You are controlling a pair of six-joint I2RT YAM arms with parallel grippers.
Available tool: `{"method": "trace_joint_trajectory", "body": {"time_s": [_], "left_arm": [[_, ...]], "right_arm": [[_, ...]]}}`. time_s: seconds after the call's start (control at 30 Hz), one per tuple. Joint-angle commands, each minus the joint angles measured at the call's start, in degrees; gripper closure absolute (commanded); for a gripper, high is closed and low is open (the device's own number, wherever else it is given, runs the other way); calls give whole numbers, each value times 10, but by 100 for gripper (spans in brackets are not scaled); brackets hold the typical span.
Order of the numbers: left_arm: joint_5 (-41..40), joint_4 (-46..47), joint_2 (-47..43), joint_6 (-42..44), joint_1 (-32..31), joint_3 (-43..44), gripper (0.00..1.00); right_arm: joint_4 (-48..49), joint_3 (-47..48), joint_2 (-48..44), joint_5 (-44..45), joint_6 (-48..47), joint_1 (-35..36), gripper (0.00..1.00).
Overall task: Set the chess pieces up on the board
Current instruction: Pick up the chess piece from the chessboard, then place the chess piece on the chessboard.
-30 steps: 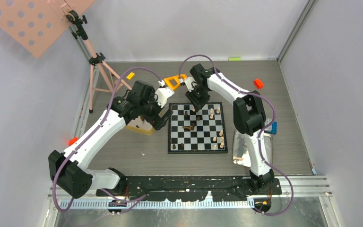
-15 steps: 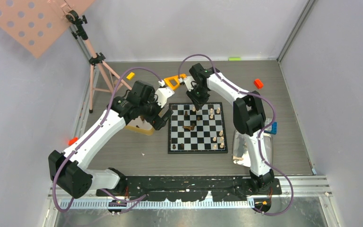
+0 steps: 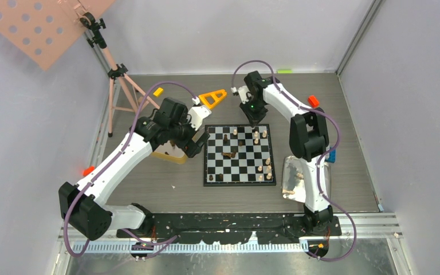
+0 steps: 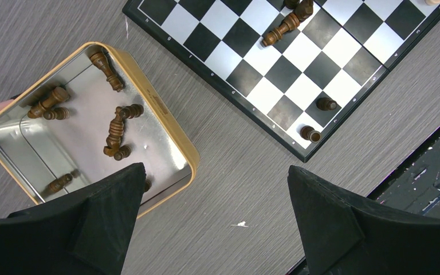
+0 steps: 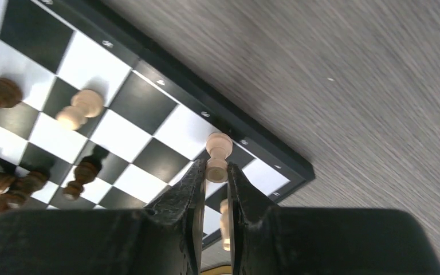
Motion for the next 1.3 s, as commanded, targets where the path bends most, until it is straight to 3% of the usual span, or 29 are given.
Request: {"method": "trace_joint_trajectory", "body": {"time_s": [0.0, 0.33, 1.1, 1.27], "left_arm": [[4, 8, -12, 2, -3, 4, 2], [6, 7, -9, 1, -3, 6, 2], [6, 9, -8, 2, -3, 4, 2], [5, 8, -9, 1, -3, 4, 2]], "right_arm": [[-4, -4, -40, 28, 2, -24, 99], [-5, -50, -64, 28, -5, -44, 99], [-33, -43, -57, -2, 2, -53, 99], [-33, -41, -49, -5, 6, -53, 92]]}}
